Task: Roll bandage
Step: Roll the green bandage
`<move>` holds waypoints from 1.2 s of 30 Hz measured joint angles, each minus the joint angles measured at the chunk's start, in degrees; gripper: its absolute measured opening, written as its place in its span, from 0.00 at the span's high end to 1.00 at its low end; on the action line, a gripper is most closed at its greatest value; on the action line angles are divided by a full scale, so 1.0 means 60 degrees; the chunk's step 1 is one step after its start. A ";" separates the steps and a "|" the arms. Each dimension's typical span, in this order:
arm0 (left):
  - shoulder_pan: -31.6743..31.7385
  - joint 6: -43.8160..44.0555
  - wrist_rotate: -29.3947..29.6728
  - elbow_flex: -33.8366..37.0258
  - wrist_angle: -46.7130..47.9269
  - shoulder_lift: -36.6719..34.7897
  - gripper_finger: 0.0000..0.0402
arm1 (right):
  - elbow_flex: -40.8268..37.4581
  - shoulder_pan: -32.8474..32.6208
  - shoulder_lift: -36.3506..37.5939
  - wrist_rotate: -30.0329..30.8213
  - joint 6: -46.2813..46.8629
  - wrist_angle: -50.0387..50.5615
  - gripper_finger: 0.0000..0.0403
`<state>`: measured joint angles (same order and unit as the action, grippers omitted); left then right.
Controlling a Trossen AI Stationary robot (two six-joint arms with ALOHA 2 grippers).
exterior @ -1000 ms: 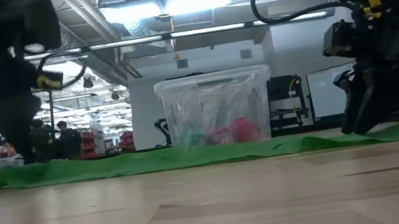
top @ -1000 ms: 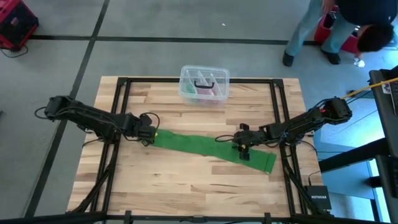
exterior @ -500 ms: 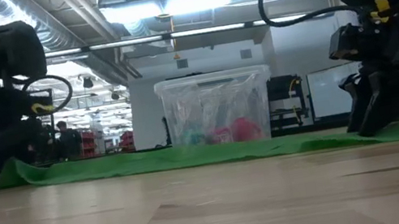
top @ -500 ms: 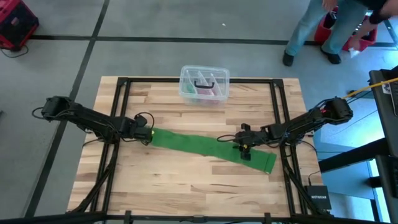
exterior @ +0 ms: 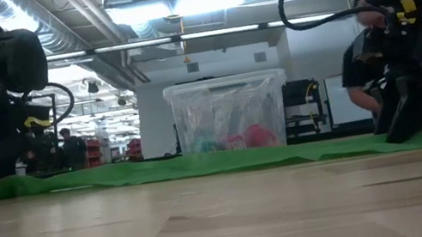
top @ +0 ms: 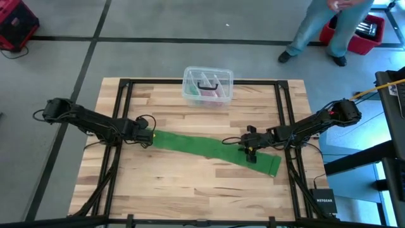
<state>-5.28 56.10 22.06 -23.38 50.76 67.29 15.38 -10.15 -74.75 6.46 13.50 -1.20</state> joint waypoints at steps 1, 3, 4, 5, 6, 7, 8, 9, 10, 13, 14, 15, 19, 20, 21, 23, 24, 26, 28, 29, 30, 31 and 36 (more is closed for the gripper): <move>0.0000 0.0000 -0.0004 0.0000 -0.0004 0.0000 0.63 | 0.0004 0.0003 0.0025 -0.0090 0.0039 0.0029 0.61; 0.0000 0.0002 -0.0009 0.0000 -0.0007 0.0000 0.63 | 0.0007 0.0015 0.0127 -0.0213 0.0147 0.0195 0.61; 0.0000 0.0007 -0.0012 0.0000 -0.0009 0.0001 0.63 | 0.0008 0.0015 0.0186 -0.0240 0.0170 0.0310 0.61; 0.0000 0.0004 -0.0015 0.0000 -0.0011 0.0004 0.63 | 0.0011 0.0015 0.0271 -0.0275 0.0201 0.0465 0.61; 0.0000 0.0004 -0.0019 0.0000 -0.0015 0.0004 0.63 | 0.0011 0.0015 0.0382 -0.0322 0.0236 0.0632 0.61; 0.0000 0.0007 -0.0025 0.0000 -0.0018 0.0004 0.63 | 0.0011 0.0015 0.0485 -0.0363 0.0273 0.0739 0.61; 0.0000 0.0007 -0.0025 0.0000 -0.0018 0.0004 0.63 | 0.0013 0.0015 0.0608 -0.0420 0.0341 0.0825 0.61; 0.0000 0.0004 -0.0028 0.0000 -0.0022 0.0004 0.63 | 0.0068 0.0015 0.0738 -0.0496 0.0400 0.0996 0.61; 0.0000 -0.0005 -0.0035 0.0000 -0.0025 0.0004 0.63 | 0.0202 0.0015 0.0870 -0.0586 0.0430 0.1246 0.61; -0.0001 -0.0013 -0.0040 0.0000 -0.0034 0.0005 0.63 | 0.0746 0.0005 0.1297 -0.0845 0.0476 0.1889 0.61; -0.0003 -0.0019 -0.0040 0.0000 -0.0036 0.0007 0.63 | 0.0945 0.0000 0.1425 -0.0852 0.0465 0.1878 0.61; -0.0004 -0.0029 -0.0047 0.0000 -0.0040 0.0007 0.63 | 0.1168 -0.0004 0.1522 -0.0841 0.0462 0.1663 0.61; -0.0004 -0.0124 -0.0051 0.0000 -0.0055 0.0004 0.63 | 0.1929 0.0000 0.1487 -0.0684 0.0434 0.1298 0.61; -0.0004 -0.0126 -0.0051 0.0000 -0.0061 0.0006 0.63 | 0.2093 0.0000 0.1405 -0.0618 0.0420 0.0919 0.61; -0.0004 -0.0130 -0.0051 0.0000 -0.0068 0.0007 0.63 | 0.2257 0.0000 0.1294 -0.0520 0.0333 0.0288 0.61; -0.0004 -0.0164 -0.0045 0.0002 -0.0076 0.0007 0.63 | 0.2487 0.0000 0.0892 -0.0240 0.0033 -0.1263 0.61; -0.0004 -0.0171 -0.0037 0.0000 -0.0078 0.0007 0.63 | 0.2597 0.0004 0.0560 -0.0025 -0.0185 -0.2008 0.61; -0.0004 -0.0172 -0.0017 0.0004 -0.0087 0.0007 0.63 | 0.2922 0.0032 -0.0288 0.0536 -0.0760 -0.3196 0.61; -0.0004 -0.0196 0.0032 0.0004 -0.0109 0.0007 0.63 | 0.3528 0.0189 -0.1273 0.0841 -0.1415 -0.3997 0.61; -0.0004 -0.0197 0.0053 0.0004 -0.0113 0.0007 0.63 | 0.3926 0.0293 -0.1797 0.0878 -0.1628 -0.4198 0.61; -0.0004 -0.0180 0.0064 0.0004 -0.0119 0.0007 0.63 | 0.4358 0.0407 -0.2332 0.0894 -0.1786 -0.4266 0.61; -0.0004 -0.0168 0.0075 0.0006 -0.0120 0.0007 0.63 | 0.4814 0.0509 -0.2914 0.0875 -0.1865 -0.4239 0.61; -0.0004 -0.0183 0.0105 0.0004 -0.0135 0.0007 0.63 | 0.7223 0.1040 -0.5475 0.0163 -0.2480 -0.3757 0.61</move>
<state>-5.30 55.00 22.69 -23.35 49.95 67.33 58.72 -3.91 -107.60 7.43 -1.38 -23.74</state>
